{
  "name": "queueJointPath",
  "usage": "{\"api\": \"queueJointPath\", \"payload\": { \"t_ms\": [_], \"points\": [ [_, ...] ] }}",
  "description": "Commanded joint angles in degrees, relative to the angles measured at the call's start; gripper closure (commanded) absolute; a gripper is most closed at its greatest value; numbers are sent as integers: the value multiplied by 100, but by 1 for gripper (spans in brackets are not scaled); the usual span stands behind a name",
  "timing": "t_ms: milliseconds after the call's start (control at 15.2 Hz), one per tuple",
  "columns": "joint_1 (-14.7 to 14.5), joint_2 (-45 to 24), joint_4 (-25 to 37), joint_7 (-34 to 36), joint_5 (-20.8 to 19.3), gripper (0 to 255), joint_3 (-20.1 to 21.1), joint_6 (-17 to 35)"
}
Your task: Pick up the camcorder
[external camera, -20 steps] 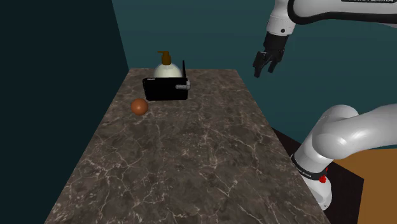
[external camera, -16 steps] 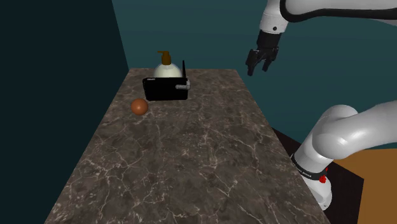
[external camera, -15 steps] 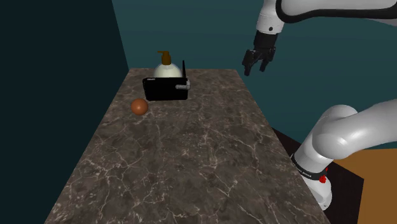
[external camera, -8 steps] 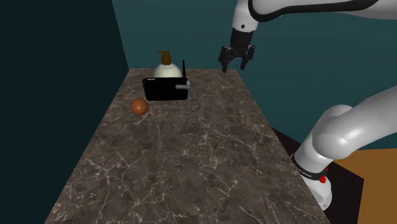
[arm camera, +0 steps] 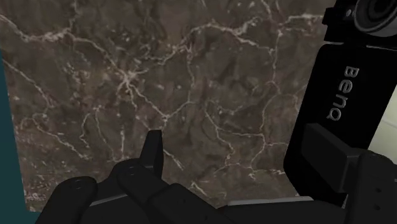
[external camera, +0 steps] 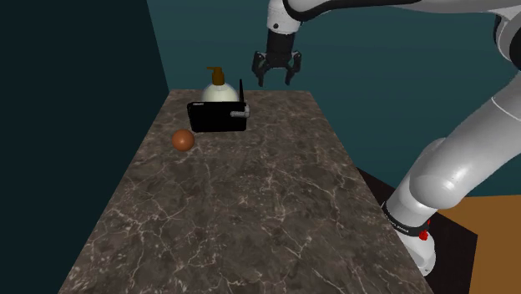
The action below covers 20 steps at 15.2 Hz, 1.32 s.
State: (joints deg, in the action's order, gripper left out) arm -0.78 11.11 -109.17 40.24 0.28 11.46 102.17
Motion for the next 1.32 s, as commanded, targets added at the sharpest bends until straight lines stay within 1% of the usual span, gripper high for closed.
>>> {"api": "queueJointPath", "payload": {
  "t_ms": [0, 264, 462, 528, 990, 1122, 1188, 1254],
  "points": [
    [-9, -422, 450, 362, -106, 0, 109, -6],
    [-89, -1360, 1586, 1033, -401, 0, 261, -180],
    [-220, -2133, 2614, 1493, -660, 0, 311, -429],
    [-254, -2278, 2818, 1568, -707, 0, 311, -486],
    [-225, -2184, 2150, 1593, -689, 0, 294, 91],
    [-223, -2180, 2099, 1596, -689, 0, 294, 136],
    [-229, -2190, 2107, 1605, -693, 255, 296, 138],
    [-232, -2197, 2120, 1608, -694, 255, 297, 131]
  ]
}}
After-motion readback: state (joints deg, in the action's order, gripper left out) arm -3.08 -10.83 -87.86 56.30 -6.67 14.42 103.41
